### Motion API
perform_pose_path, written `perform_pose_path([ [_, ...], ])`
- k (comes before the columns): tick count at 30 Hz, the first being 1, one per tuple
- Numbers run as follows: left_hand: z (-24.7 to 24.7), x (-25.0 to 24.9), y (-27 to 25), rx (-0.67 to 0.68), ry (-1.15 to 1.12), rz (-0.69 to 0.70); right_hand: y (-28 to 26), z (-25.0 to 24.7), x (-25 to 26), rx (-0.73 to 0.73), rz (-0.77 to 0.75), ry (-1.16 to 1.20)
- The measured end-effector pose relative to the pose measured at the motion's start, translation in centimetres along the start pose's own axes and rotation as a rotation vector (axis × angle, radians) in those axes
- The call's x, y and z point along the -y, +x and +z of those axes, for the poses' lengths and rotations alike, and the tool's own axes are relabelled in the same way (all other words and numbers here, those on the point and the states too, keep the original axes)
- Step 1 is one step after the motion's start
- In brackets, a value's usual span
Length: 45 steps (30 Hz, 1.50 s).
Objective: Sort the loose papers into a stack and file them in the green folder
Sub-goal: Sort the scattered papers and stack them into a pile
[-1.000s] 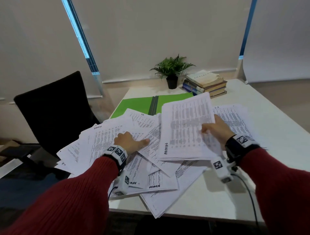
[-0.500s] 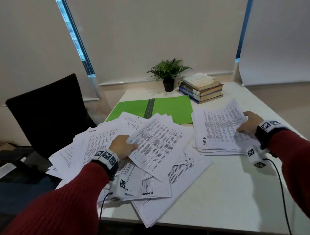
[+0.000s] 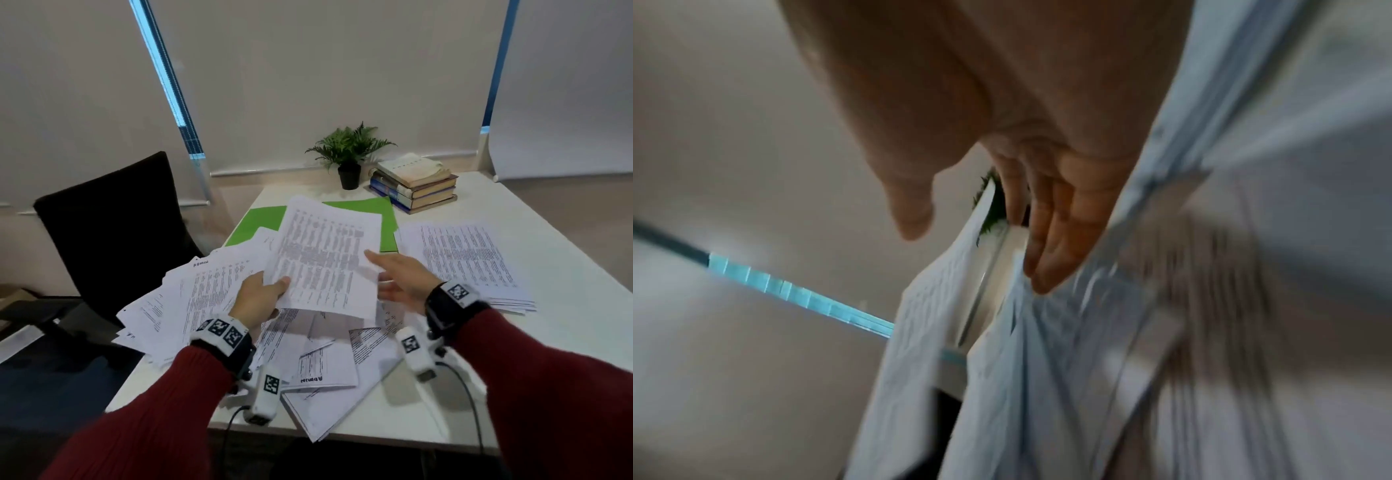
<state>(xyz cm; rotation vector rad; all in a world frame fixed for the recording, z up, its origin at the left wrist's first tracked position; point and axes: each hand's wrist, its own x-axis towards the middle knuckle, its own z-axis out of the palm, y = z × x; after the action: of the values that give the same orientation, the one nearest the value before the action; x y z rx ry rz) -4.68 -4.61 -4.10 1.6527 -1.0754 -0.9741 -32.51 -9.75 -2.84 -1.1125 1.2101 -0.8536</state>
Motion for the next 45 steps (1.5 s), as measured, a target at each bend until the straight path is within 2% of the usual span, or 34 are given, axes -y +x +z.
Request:
perform_pose_path([
  [3, -0.2, 0.0, -0.7, 0.046, 0.099, 0.034, 0.3, 3.5, -2.4, -0.013, -0.045, 0.141],
  [6, -2.7, 0.3, 0.1, -0.013, 0.422, 0.073, 0.4, 5.1, -3.5, -0.105, -0.125, 0.014],
  [9, -7.1, 1.9, 2.0, -0.095, 0.809, -0.09, 0.6, 5.9, -4.0, -0.146, -0.125, -0.074],
  [11, -9.0, 2.8, 3.0, -0.089, 0.935, -0.2, 0.6, 6.0, -4.1, -0.175, -0.124, -0.094],
  [13, -9.5, 3.5, 3.1, -0.065, 0.884, -0.237, 0.5, 6.0, -4.1, -0.197, -0.119, -0.125],
  [17, -9.2, 4.9, 3.4, -0.103, 0.668, -0.201, 0.4, 6.0, -4.3, -0.219, -0.107, -0.123],
  [19, -9.2, 5.1, 3.6, -0.086, 0.625, -0.148, 0.7, 5.9, -4.4, -0.222, -0.106, -0.115],
  [21, -9.4, 4.6, 3.6, -0.126, 0.641, -0.084, 0.7, 5.9, -4.4, -0.214, -0.1, -0.09],
  [24, -10.4, 2.2, 3.1, -0.344, 0.579, 0.032, 0.9, 5.6, -4.7, -0.212, -0.086, -0.104],
  [27, -11.9, -1.2, 2.5, -0.633, 0.381, 0.159, 0.9, 5.6, -4.7, -0.197, -0.101, -0.127],
  [29, -12.8, -3.2, 2.4, -0.75, 0.22, 0.218, 0.9, 5.6, -4.7, -0.178, -0.119, -0.123],
  [30, -13.1, -4.0, 2.6, -0.76, 0.144, 0.241, 0.9, 5.7, -4.7, -0.169, -0.127, -0.126],
  [33, -12.6, -5.1, 3.5, -0.683, 0.014, 0.25, 1.1, 5.9, -4.7, -0.151, -0.135, -0.13],
  [35, -10.8, -4.6, 3.8, -0.527, 0.007, 0.204, 1.3, 6.1, -4.7, -0.14, -0.121, -0.1],
  [38, -7.0, -2.3, 3.8, -0.306, 0.114, 0.109, 1.3, 6.3, -4.4, -0.124, -0.093, -0.056],
  [41, -3.7, 0.4, 3.8, -0.202, 0.255, 0.028, 0.9, 6.5, -3.7, -0.146, -0.058, -0.038],
  [45, -0.8, 2.1, 3.5, -0.078, 0.329, -0.045, 1.4, 6.7, -3.3, -0.13, -0.024, 0.017],
])
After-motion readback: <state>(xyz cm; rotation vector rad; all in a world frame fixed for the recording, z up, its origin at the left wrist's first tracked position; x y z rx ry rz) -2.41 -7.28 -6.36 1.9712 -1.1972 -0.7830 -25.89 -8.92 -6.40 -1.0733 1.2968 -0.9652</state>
